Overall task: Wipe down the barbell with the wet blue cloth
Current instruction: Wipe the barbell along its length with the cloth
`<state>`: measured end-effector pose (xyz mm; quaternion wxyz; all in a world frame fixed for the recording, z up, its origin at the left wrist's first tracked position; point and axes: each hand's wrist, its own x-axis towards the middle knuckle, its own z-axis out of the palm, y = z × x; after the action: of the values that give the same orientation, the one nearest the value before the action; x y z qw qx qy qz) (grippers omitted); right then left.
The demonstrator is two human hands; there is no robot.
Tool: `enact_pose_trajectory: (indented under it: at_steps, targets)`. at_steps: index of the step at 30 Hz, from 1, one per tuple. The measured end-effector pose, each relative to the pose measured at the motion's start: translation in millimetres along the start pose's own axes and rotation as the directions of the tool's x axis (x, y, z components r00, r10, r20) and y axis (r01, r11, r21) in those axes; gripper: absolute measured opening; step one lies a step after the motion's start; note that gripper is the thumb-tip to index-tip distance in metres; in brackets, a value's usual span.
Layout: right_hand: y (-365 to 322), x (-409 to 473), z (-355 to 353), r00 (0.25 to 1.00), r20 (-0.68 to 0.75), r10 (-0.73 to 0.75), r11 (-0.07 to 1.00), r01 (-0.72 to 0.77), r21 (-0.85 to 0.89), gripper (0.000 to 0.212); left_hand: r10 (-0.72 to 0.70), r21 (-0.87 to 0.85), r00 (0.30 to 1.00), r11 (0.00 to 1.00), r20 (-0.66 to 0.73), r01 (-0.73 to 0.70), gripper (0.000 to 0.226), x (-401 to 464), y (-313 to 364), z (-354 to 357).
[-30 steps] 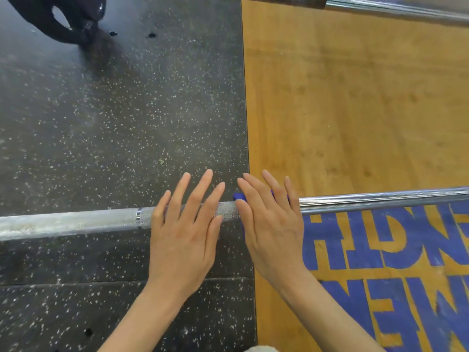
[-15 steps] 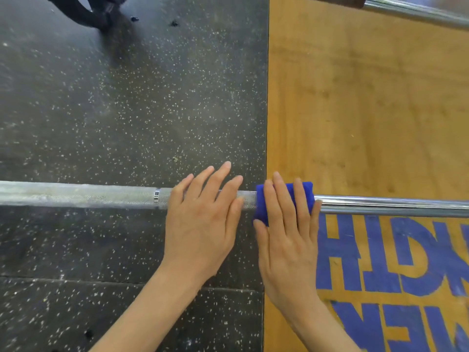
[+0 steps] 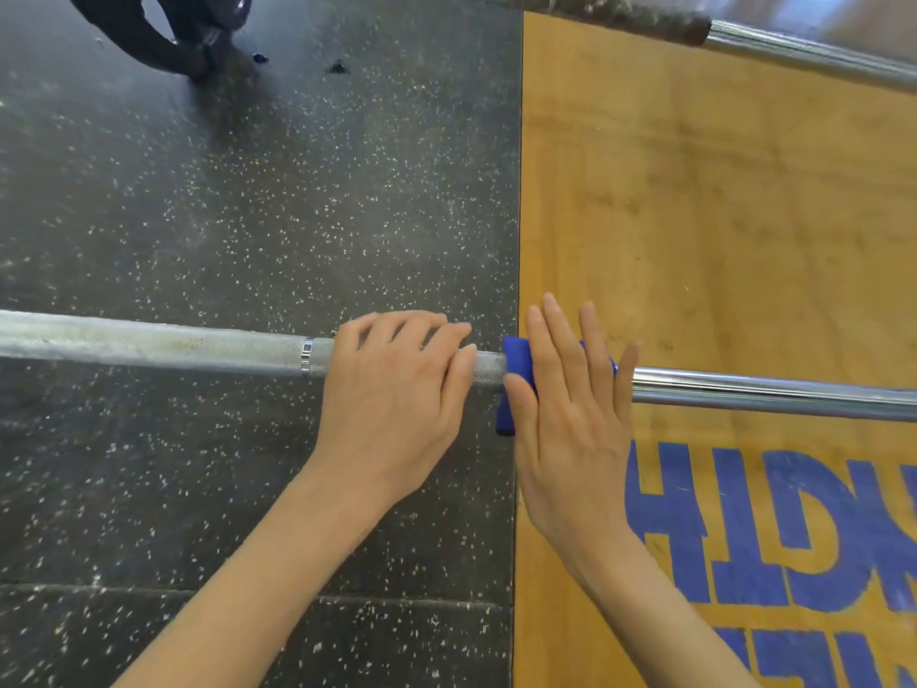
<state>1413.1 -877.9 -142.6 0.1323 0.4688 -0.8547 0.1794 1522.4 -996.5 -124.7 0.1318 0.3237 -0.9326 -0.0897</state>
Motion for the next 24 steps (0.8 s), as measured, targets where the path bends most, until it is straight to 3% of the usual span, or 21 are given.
enact_pose_trajectory:
  at_steps: [4,9,14,18,22,24]
  targets:
    - [14.1,3.2,7.7,0.998,-0.05,-0.033,0.999,0.032,-0.021,0.047,0.043,-0.036,0.998,0.998,-0.054,-0.045,0.051,-5.1,-9.5,1.8]
    - [16.5,4.7,13.7,0.988,-0.11,0.104,0.991,-0.093,0.101,0.047,0.009,-0.012,0.994,1.0,-0.106,-0.01,0.049,-8.9,-13.4,9.9]
    - [14.6,16.5,19.6,0.996,-0.087,-0.031,0.999,0.034,0.032,0.047,-0.016,-0.002,0.995,1.0,-0.097,0.016,0.048,2.5,-14.6,11.3]
    - [29.1,11.2,20.1,0.991,-0.117,0.068,0.996,-0.062,0.059,0.047,-0.047,-0.002,0.995,0.999,-0.086,0.047,0.046,14.3,-13.7,10.7]
    - [8.6,31.2,27.0,0.989,-0.045,-0.138,0.989,0.14,0.052,0.048,-0.072,-0.001,0.995,0.997,-0.071,0.072,0.044,26.5,-14.6,10.2]
    - [25.2,30.2,26.4,0.99,-0.047,-0.134,0.991,0.135,0.011,0.047,-0.07,-0.005,0.995,0.998,-0.068,0.07,0.043,31.7,-15.9,9.2]
